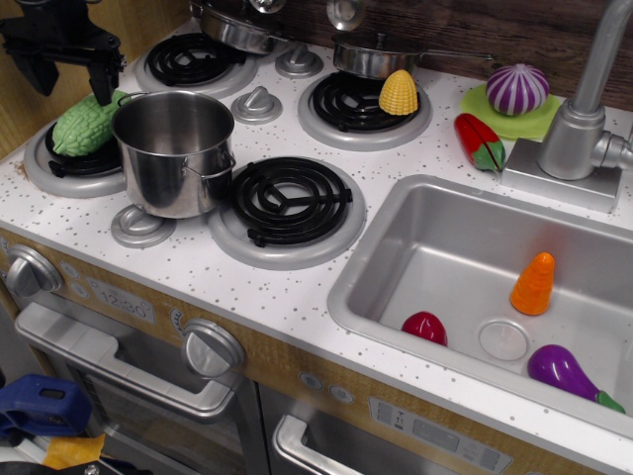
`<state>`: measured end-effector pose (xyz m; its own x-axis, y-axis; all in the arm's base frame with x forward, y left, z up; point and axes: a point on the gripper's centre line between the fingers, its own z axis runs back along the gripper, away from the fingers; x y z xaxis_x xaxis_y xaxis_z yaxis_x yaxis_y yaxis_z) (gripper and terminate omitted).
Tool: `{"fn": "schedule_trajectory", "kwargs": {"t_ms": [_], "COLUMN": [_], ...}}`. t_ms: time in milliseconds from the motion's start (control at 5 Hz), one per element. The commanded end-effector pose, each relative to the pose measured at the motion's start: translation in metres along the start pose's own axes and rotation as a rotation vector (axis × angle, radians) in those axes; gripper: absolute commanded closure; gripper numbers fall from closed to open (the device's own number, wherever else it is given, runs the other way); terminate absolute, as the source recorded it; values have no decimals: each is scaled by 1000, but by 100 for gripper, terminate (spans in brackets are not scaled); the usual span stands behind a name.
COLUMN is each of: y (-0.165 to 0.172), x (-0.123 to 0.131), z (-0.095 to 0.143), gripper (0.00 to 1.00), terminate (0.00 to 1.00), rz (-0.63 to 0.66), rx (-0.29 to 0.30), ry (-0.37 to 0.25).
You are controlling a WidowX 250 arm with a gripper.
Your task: Put green squash in pot or pan
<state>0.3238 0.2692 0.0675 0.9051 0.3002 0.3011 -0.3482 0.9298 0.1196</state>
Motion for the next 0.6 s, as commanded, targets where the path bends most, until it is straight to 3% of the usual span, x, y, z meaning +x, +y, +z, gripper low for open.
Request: {"fn": "schedule_trajectory", "kwargs": {"t_ms": [0,400], "y": [17,13], "x": [12,4], "z": [6,-11], "gripper": [0,0], "terminate": [0,0], "rz": [8,53], "rx": [-32,-103], "ry": [-39,-67]}}
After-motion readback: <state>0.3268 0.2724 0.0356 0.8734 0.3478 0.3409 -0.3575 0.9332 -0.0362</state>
